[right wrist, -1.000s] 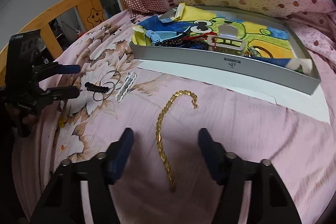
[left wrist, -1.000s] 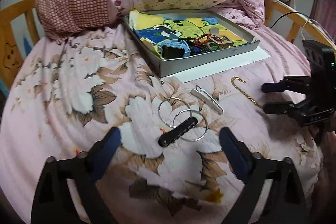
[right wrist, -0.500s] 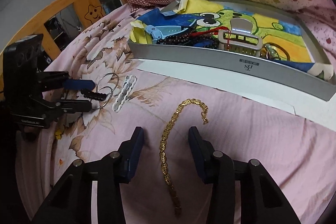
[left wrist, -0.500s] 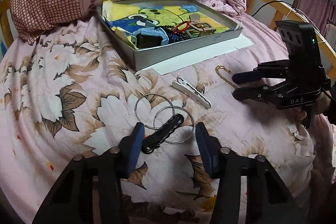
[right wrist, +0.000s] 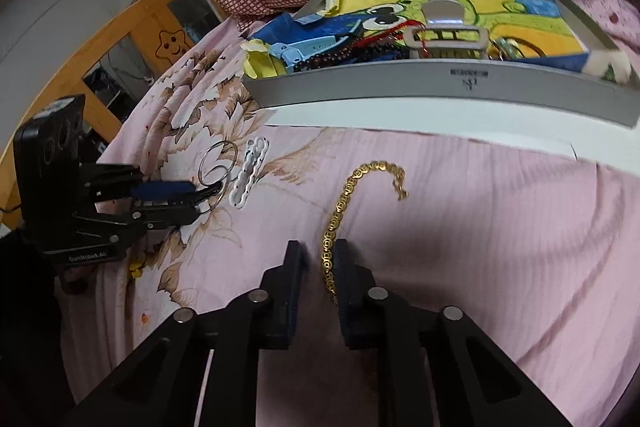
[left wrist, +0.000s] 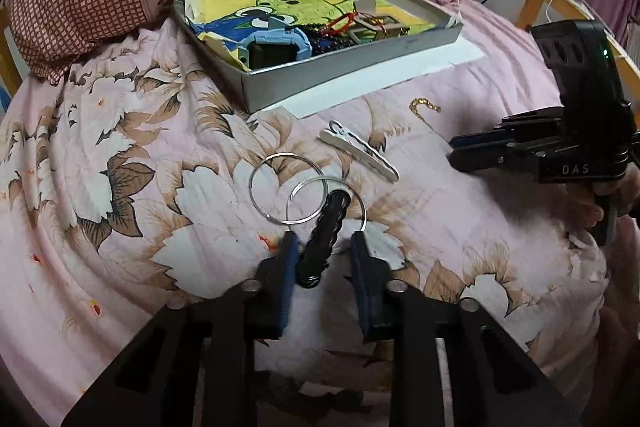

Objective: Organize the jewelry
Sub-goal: 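Grasp the black keyring with the left tool while the right tool grasps the gold chain, then lift and carry the keyring and gold chain over the grey tray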

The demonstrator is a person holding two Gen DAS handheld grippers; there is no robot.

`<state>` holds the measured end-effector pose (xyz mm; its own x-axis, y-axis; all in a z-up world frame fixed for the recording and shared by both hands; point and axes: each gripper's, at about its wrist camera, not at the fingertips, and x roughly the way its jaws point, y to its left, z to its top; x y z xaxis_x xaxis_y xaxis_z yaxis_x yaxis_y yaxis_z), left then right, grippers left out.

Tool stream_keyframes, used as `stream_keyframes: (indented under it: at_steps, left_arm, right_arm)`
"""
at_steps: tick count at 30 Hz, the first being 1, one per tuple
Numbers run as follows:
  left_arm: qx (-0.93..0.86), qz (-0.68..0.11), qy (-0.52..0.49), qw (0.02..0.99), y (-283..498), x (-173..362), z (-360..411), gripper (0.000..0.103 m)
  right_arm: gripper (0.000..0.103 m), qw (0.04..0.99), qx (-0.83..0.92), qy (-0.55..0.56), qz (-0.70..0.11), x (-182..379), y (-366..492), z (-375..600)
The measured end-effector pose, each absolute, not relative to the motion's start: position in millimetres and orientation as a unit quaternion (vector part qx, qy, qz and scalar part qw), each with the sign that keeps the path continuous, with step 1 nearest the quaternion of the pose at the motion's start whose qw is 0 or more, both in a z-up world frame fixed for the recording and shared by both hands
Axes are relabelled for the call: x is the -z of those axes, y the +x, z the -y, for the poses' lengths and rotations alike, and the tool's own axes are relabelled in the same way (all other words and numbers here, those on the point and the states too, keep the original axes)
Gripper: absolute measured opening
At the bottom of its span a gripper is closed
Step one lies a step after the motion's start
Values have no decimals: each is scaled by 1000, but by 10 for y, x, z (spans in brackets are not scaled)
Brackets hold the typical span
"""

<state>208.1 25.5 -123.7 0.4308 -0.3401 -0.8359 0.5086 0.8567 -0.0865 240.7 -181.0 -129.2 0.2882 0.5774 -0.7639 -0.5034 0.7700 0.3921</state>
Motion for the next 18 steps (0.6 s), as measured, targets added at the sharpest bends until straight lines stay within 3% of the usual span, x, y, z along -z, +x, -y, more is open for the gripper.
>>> stream_keyframes:
  at_steps: [18]
  left_arm:
    - [225, -516, 14, 827, 1806, 1156, -133, 12]
  right_arm:
    - [6, 773, -355, 130, -510, 1325, 2053, 1900]
